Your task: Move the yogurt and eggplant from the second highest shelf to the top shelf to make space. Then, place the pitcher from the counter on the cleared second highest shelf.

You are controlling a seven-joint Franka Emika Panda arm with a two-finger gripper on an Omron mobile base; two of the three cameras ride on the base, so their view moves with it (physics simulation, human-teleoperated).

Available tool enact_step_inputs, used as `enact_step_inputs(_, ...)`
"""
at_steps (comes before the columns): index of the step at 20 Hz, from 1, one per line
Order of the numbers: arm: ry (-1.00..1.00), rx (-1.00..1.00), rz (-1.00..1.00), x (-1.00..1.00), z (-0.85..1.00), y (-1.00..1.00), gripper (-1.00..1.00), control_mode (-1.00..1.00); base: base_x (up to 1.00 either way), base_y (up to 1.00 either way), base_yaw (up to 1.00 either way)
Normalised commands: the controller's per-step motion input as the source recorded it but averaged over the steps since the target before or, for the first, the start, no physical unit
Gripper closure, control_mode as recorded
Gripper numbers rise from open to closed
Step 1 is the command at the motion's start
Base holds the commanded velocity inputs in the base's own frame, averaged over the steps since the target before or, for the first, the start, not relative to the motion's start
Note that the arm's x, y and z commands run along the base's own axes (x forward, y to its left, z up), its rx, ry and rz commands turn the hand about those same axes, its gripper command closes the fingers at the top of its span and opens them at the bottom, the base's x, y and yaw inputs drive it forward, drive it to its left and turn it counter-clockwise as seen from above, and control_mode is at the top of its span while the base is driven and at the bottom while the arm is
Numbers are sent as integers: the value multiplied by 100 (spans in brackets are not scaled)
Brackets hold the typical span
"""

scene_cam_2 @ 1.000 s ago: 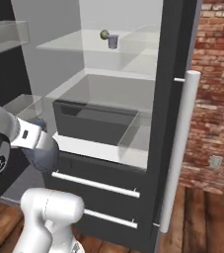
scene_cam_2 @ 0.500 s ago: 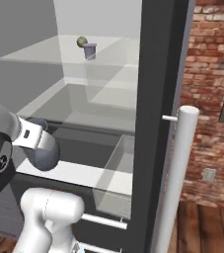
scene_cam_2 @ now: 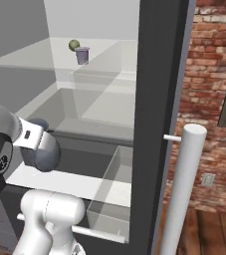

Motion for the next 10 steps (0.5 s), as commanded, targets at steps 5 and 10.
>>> enact_step_inputs(5,-8,-4,-2,31,0,0,100,-100,7,0,-1)
enact_step_inputs(10,-12,0,-2,48,0,-2,100,-100,0,0,0)
